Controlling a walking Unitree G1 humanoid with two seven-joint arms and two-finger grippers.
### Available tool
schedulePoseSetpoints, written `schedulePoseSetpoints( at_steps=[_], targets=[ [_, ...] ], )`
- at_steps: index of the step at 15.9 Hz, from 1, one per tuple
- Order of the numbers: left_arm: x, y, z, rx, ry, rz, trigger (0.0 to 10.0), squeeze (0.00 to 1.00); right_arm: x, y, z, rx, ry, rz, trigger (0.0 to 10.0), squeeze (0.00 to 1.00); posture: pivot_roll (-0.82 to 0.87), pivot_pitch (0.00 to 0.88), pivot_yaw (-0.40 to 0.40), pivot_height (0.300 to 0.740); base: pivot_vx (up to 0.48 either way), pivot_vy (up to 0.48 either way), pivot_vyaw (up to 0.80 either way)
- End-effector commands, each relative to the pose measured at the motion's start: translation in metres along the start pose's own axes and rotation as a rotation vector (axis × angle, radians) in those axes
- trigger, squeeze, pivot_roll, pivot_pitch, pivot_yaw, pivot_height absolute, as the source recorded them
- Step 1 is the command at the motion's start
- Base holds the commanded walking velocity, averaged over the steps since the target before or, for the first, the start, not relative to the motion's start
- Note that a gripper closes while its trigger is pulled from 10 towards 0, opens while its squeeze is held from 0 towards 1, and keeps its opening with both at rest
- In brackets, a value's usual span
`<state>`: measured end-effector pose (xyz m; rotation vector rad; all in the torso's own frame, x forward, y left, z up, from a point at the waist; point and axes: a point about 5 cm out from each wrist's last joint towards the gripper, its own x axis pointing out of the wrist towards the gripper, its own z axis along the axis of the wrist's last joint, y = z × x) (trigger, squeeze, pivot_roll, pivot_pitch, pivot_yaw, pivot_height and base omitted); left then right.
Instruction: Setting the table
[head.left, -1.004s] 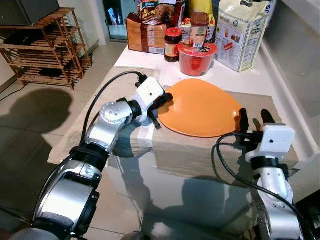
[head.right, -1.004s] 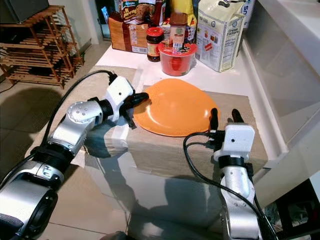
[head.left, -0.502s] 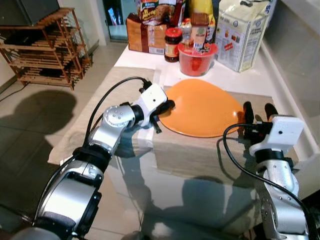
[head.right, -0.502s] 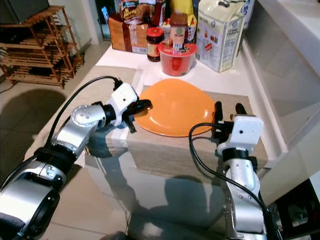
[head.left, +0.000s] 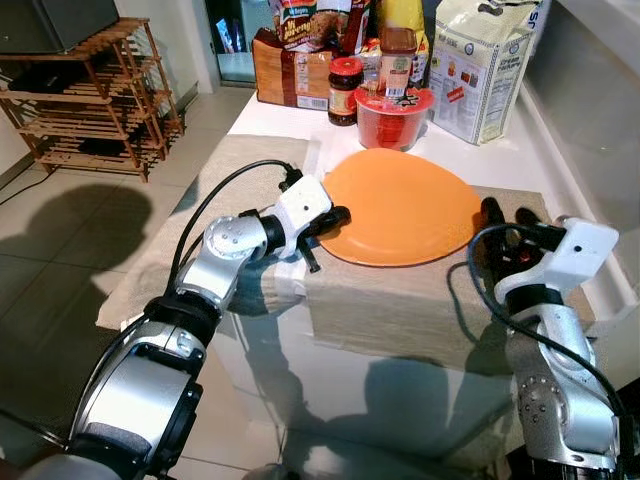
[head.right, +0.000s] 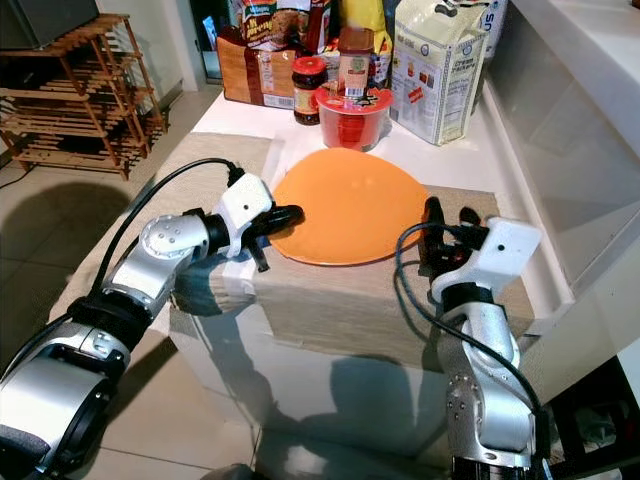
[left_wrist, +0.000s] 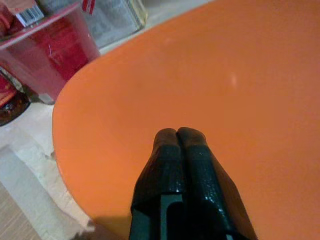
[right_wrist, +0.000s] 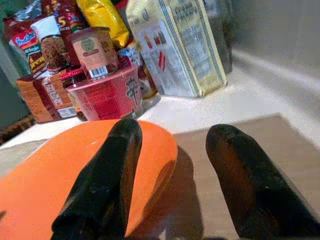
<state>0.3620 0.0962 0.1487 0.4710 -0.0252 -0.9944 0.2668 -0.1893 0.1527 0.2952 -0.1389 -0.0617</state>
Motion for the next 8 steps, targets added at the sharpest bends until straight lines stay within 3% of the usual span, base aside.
schedulePoseSetpoints(
  at_steps=[1, 3, 8],
  targets=[
    [-0.005, -0.018, -0.026, -0.048, 0.079, -0.074, 10.0, 0.0, 0.003, -0.001, 0.001, 0.095, 0.021, -0.006, 10.0, 0.0, -0.06, 0.0, 0.039, 0.722, 0.0, 0.0, 0.0],
    [-0.006, -0.023, -0.028, -0.048, 0.06, -0.09, 10.0, 0.0, 0.004, -0.002, -0.005, 0.198, 0.069, -0.005, 10.0, 0.0, -0.06, 0.0, 0.038, 0.722, 0.0, 0.0, 0.0],
    [-0.005, -0.031, -0.022, -0.068, -0.037, -0.136, 10.0, 0.0, 0.006, 0.002, -0.02, 0.312, 0.171, 0.044, 10.0, 0.0, -0.05, 0.0, 0.036, 0.722, 0.0, 0.0, 0.0]
  ],
)
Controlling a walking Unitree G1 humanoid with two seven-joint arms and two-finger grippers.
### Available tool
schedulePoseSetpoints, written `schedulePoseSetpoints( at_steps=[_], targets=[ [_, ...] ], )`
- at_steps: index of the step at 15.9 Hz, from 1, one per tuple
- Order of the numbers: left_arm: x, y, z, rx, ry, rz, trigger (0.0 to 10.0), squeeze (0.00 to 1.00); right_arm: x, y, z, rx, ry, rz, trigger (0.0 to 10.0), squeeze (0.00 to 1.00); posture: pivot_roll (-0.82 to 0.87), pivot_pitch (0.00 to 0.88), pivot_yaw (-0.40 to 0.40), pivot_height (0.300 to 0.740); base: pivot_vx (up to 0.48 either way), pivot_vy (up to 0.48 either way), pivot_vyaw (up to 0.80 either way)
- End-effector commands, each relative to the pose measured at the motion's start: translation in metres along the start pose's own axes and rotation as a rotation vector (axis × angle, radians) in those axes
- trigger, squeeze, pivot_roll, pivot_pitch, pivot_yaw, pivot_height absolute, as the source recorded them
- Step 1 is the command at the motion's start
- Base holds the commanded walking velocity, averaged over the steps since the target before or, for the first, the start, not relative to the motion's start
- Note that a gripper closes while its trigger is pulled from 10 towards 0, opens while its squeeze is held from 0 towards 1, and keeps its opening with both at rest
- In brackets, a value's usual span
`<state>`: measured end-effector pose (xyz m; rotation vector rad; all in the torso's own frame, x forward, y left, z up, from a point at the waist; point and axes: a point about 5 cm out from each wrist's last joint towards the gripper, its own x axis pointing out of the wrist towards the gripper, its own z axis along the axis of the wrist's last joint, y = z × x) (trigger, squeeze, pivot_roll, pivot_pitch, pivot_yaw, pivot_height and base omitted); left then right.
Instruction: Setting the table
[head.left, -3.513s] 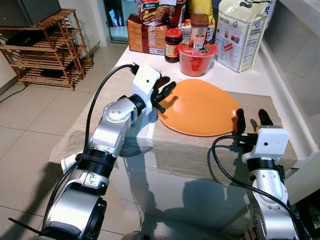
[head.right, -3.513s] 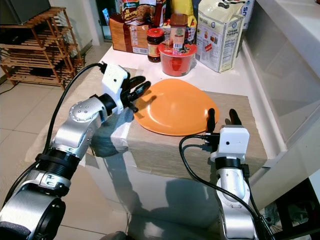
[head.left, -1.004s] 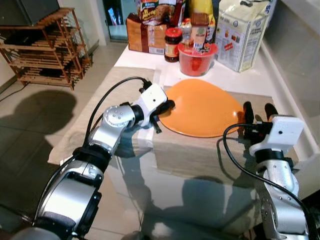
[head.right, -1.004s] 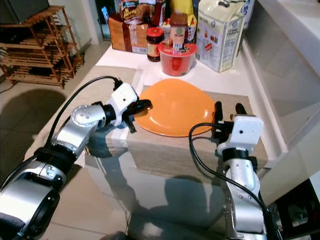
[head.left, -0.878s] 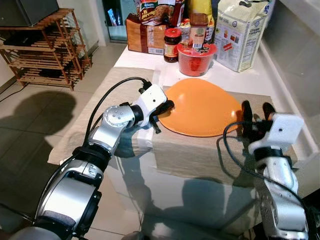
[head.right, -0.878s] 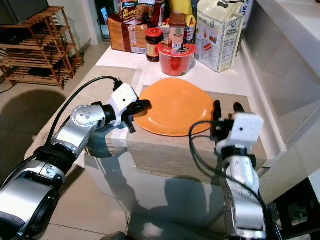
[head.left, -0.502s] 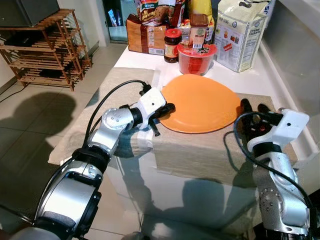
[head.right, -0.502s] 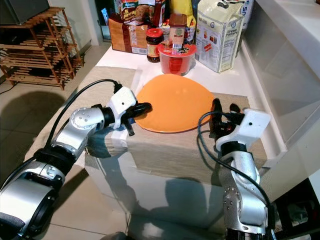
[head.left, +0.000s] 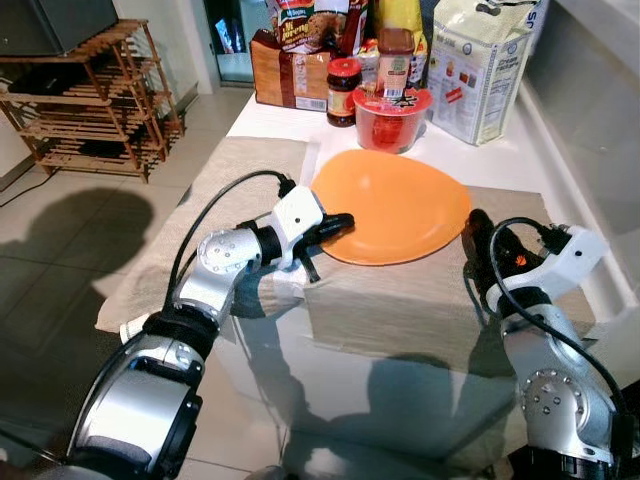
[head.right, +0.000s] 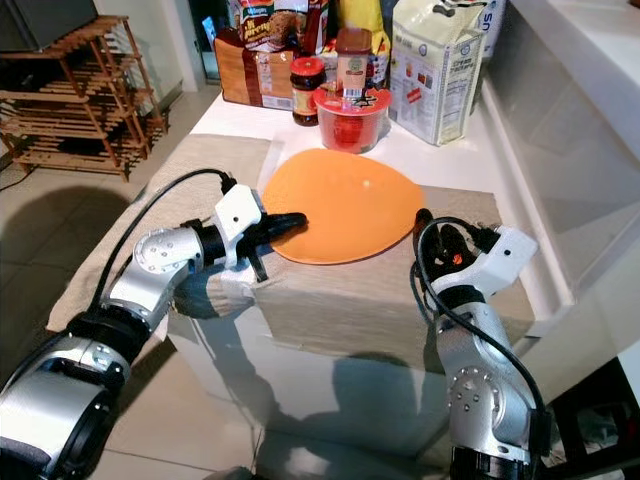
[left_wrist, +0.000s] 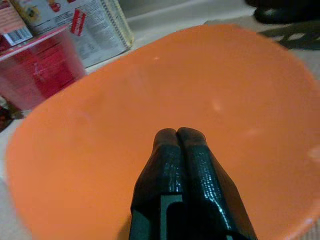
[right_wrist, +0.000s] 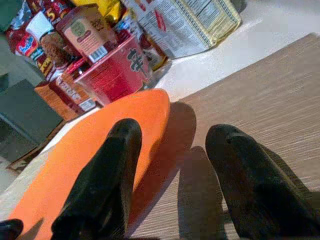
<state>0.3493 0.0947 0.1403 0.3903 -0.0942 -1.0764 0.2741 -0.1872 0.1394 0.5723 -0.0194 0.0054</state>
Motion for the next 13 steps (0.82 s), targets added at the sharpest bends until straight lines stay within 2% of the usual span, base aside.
schedulePoseSetpoints(
  at_steps=[1, 4, 6, 7, 10, 13],
  targets=[
    [-0.001, -0.017, -0.017, -0.04, 0.063, -0.085, 10.0, 0.0, 0.003, 0.003, -0.009, 0.045, 0.05, 0.02, 10.0, 0.0, -0.05, 0.0, 0.036, 0.722, 0.0, 0.0, 0.0],
    [0.002, -0.025, -0.01, -0.045, -0.004, -0.132, 10.0, 0.0, 0.012, 0.008, -0.03, 0.137, 0.157, 0.077, 10.0, 0.0, -0.04, 0.0, 0.042, 0.722, 0.0, 0.0, 0.0],
    [0.003, -0.027, -0.009, -0.045, -0.018, -0.151, 10.0, 0.0, 0.017, 0.012, -0.04, 0.143, 0.191, 0.1, 10.0, 0.0, -0.04, 0.0, 0.044, 0.722, 0.0, 0.0, 0.0],
    [0.003, -0.03, -0.008, -0.046, -0.025, -0.162, 10.0, 0.0, 0.025, 0.021, -0.045, 0.167, 0.207, 0.14, 10.0, 0.0, -0.04, 0.0, 0.044, 0.722, 0.0, 0.0, 0.0],
    [0.002, -0.033, -0.008, -0.048, -0.03, -0.177, 10.0, 0.0, 0.033, 0.035, -0.047, 0.187, 0.222, 0.221, 10.0, 0.0, -0.03, 0.0, 0.04, 0.722, 0.0, 0.0, 0.0],
    [0.003, -0.034, -0.006, -0.043, -0.035, -0.185, 10.0, 0.0, 0.036, 0.036, -0.043, 0.173, 0.21, 0.237, 10.0, 0.0, -0.02, 0.0, 0.034, 0.722, 0.0, 0.0, 0.0]
  ],
)
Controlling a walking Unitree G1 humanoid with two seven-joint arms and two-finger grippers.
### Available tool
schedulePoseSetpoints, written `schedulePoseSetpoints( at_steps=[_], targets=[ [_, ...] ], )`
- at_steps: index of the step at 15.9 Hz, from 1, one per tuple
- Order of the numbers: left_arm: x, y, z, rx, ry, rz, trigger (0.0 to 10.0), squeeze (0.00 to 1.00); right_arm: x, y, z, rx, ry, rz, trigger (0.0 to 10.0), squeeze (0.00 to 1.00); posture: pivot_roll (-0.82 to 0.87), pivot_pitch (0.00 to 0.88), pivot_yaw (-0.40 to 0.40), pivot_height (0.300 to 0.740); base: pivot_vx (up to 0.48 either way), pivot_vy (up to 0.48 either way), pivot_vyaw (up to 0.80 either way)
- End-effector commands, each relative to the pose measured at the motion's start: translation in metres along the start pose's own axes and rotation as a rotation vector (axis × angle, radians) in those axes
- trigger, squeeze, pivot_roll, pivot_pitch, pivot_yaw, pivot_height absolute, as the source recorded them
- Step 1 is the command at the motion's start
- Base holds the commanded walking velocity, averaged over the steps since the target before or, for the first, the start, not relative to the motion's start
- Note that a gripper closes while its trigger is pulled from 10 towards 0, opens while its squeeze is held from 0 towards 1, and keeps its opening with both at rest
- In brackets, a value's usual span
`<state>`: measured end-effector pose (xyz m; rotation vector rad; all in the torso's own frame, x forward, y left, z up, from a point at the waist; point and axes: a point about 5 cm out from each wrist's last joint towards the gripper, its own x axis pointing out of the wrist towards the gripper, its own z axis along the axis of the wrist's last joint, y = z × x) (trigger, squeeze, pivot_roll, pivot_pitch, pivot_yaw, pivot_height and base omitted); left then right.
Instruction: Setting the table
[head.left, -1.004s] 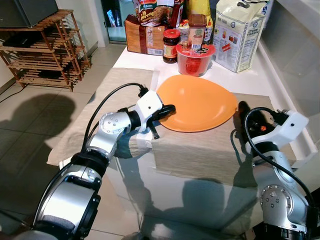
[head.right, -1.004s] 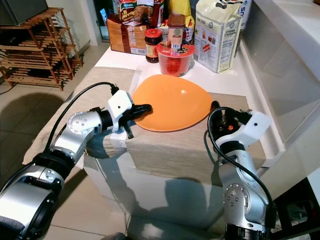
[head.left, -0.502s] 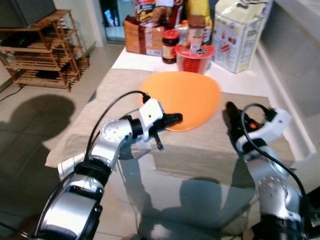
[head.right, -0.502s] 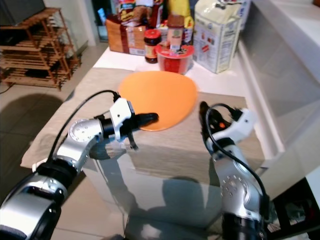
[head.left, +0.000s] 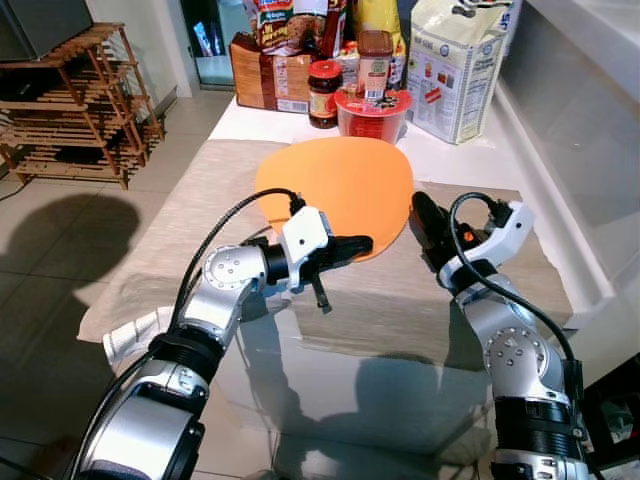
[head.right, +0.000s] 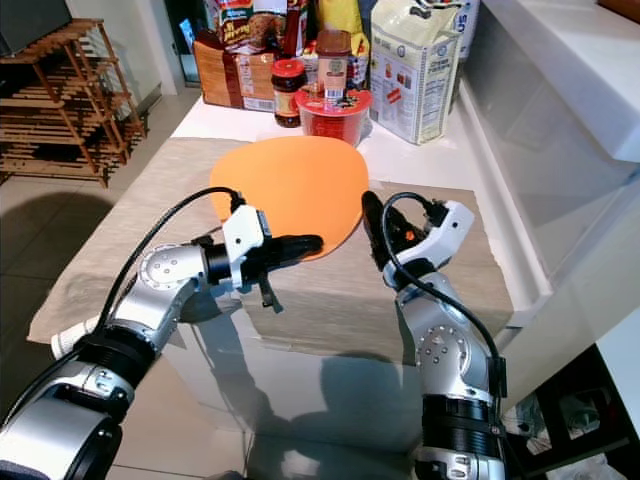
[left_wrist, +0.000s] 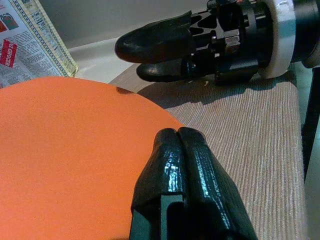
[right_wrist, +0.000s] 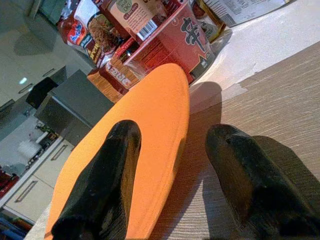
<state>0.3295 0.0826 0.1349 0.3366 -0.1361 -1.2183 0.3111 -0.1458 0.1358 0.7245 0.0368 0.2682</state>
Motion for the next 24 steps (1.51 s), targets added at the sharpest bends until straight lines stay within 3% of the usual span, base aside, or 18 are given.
schedulePoseSetpoints(
  at_steps=[1, 5, 9, 14, 15, 16, 17, 18, 19, 21, 24],
  targets=[
    [0.003, -0.011, -0.009, -0.027, 0.041, -0.06, 10.0, 0.0, 0.001, -0.001, -0.014, 0.005, 0.07, -0.01, 10.0, 0.0, -0.03, 0.0, 0.033, 0.722, 0.0, 0.0, 0.0],
    [0.003, -0.016, -0.006, -0.03, 0.021, -0.08, 10.0, 0.0, -0.003, 0.0, -0.013, -0.016, 0.06, -0.001, 10.0, 0.0, -0.03, 0.0, 0.036, 0.722, 0.0, 0.0, 0.0],
    [0.007, -0.022, 0.008, -0.028, -0.046, -0.111, 10.0, 0.0, 0.008, 0.0, -0.029, 0.053, 0.118, 0.026, 10.0, 0.0, -0.02, 0.0, 0.035, 0.722, 0.0, 0.0, 0.0],
    [0.011, -0.027, 0.029, -0.017, -0.113, -0.136, 10.0, 0.0, 0.018, 0.001, -0.034, 0.102, 0.127, 0.019, 10.0, 0.0, -0.01, 0.0, 0.032, 0.722, 0.0, 0.0, 0.0],
    [0.011, -0.028, 0.031, -0.018, -0.118, -0.138, 10.0, 0.0, 0.02, -0.001, -0.037, 0.1, 0.128, 0.0, 0.0, 0.0, -0.01, 0.0, 0.031, 0.722, 0.0, 0.0, 0.0],
    [0.01, -0.029, 0.033, -0.021, -0.119, -0.133, 10.0, 0.0, 0.02, 0.0, -0.039, 0.088, 0.137, 0.01, 0.0, 0.0, -0.01, 0.0, 0.029, 0.722, 0.0, 0.0, 0.0],
    [0.01, -0.029, 0.034, -0.021, -0.119, -0.131, 10.0, 0.0, 0.02, 0.0, -0.038, 0.084, 0.136, 0.012, 2.0, 0.0, -0.01, 0.0, 0.029, 0.722, 0.0, 0.0, 0.0],
    [0.012, -0.023, 0.041, 0.029, -0.125, -0.079, 10.0, 0.0, 0.019, 0.003, -0.029, -0.04, 0.092, 0.007, 10.0, 0.0, -0.01, 0.0, 0.027, 0.722, 0.0, 0.0, 0.0],
    [0.013, -0.02, 0.044, 0.053, -0.125, -0.053, 10.0, 0.0, 0.019, 0.005, -0.024, -0.118, 0.064, 0.0, 10.0, 0.0, -0.01, 0.0, 0.027, 0.722, 0.0, 0.0, 0.0],
    [0.015, 0.002, 0.062, 0.101, -0.151, 0.061, 10.0, 0.0, 0.012, 0.014, 0.003, -0.538, -0.098, -0.071, 10.0, 0.0, -0.01, 0.0, 0.021, 0.722, 0.0, 0.0, 0.0],
    [0.008, 0.026, 0.063, 0.118, -0.114, 0.165, 10.0, 0.0, -0.008, 0.016, 0.015, -0.682, -0.159, -0.086, 10.0, 0.0, -0.02, 0.0, 0.02, 0.722, 0.0, 0.0, 0.0]
  ],
)
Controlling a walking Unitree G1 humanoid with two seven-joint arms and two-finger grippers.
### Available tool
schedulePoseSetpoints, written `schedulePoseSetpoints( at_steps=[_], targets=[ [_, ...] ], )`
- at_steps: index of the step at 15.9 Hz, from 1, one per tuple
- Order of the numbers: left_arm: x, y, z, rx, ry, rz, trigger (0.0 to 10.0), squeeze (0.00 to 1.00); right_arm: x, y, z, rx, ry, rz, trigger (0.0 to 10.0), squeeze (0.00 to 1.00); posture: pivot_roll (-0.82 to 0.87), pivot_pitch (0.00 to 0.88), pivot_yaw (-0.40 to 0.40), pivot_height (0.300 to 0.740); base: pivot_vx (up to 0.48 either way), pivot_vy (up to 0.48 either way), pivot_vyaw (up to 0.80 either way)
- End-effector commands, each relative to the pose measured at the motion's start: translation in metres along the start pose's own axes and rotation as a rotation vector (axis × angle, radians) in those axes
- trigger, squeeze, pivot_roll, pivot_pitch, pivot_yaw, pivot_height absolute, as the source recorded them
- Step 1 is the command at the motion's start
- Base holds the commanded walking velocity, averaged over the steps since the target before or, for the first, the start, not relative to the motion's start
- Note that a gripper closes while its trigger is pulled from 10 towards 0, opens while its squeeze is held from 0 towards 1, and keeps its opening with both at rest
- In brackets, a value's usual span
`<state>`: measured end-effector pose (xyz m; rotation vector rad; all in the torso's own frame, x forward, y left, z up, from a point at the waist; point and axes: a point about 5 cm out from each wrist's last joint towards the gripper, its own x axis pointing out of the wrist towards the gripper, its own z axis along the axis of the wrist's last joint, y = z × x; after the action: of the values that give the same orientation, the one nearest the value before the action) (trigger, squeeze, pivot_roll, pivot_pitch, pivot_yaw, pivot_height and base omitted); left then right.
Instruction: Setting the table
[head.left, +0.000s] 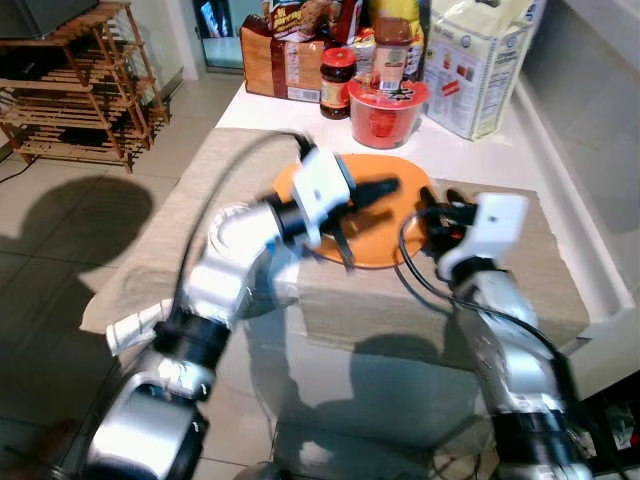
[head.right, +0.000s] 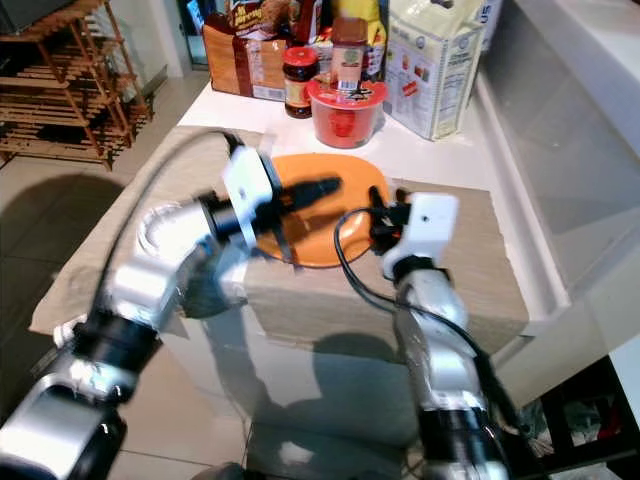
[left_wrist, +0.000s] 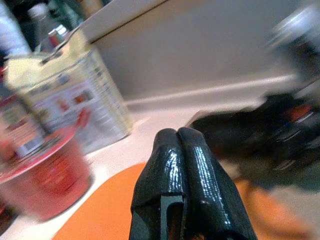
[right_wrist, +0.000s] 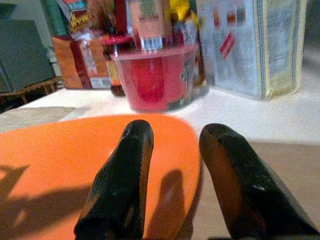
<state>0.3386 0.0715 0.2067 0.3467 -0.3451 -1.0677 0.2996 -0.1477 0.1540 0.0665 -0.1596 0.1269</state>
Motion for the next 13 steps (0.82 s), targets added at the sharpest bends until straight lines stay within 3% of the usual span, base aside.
schedulePoseSetpoints(
  at_steps=[1, 4, 8, 13],
  targets=[
    [-0.004, 0.005, -0.009, 0.001, 0.046, 0.021, 10.0, 0.0, -0.008, 0.001, 0.003, -0.042, -0.008, 0.015, 10.0, 0.0, -0.03, 0.0, 0.023, 0.722, 0.0, 0.0, 0.0],
    [-0.014, 0.024, -0.019, 0.029, 0.134, 0.049, 10.0, 0.0, -0.033, -0.005, 0.005, -0.085, -0.015, -0.014, 10.0, 0.0, -0.05, 0.0, 0.03, 0.722, 0.0, 0.0, 0.0],
    [-0.032, 0.03, -0.037, 0.028, 0.229, 0.063, 10.0, 0.0, -0.058, -0.012, 0.018, -0.099, -0.052, -0.046, 10.0, 0.0, -0.06, 0.0, 0.042, 0.722, 0.0, 0.0, 0.0],
    [-0.044, 0.033, -0.05, 0.035, 0.27, 0.111, 10.0, 0.0, -0.072, -0.021, 0.019, -0.106, -0.038, -0.086, 10.0, 0.0, -0.07, 0.0, 0.051, 0.722, 0.0, 0.0, 0.0]
  ],
)
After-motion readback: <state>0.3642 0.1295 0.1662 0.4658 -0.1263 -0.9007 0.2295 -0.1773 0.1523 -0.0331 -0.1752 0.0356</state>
